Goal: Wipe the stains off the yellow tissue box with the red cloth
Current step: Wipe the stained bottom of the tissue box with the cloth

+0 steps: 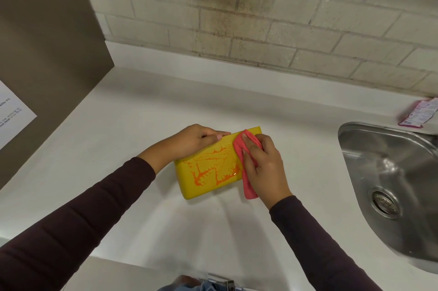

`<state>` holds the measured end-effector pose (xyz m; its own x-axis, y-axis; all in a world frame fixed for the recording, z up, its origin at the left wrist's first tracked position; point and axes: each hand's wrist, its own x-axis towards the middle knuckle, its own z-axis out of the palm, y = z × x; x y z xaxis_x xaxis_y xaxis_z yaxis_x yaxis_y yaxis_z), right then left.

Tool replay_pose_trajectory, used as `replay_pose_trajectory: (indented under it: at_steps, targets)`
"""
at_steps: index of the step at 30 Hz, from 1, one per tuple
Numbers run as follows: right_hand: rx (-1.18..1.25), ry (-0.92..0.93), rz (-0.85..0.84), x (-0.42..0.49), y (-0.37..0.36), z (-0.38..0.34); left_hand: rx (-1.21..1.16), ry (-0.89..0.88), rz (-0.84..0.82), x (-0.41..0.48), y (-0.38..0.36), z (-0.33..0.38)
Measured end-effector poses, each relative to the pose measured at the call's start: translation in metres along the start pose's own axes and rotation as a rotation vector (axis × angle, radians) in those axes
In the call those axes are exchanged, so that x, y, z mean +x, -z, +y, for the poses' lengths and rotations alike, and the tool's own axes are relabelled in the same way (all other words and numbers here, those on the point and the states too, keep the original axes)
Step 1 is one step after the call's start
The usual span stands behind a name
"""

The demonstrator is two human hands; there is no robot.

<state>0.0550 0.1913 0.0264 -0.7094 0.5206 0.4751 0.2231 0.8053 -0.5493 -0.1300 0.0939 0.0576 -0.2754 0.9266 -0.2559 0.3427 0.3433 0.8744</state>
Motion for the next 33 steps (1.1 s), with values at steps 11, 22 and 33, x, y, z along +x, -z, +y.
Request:
replay_pose_trajectory:
  at_steps: [11,22,33]
  targets:
    - [-0.096,0.169,-0.155,-0.017,0.018,0.011,-0.095,0.054,-0.053,-0.001,0.003,0.0]
    - [-0.009,0.087,-0.068,-0.013,-0.004,-0.014,-0.145,0.068,-0.015,0.0,-0.001,0.0]
    - [-0.021,0.027,-0.009,-0.012,0.002,-0.007,-0.138,0.061,-0.008,-0.003,-0.004,0.001]
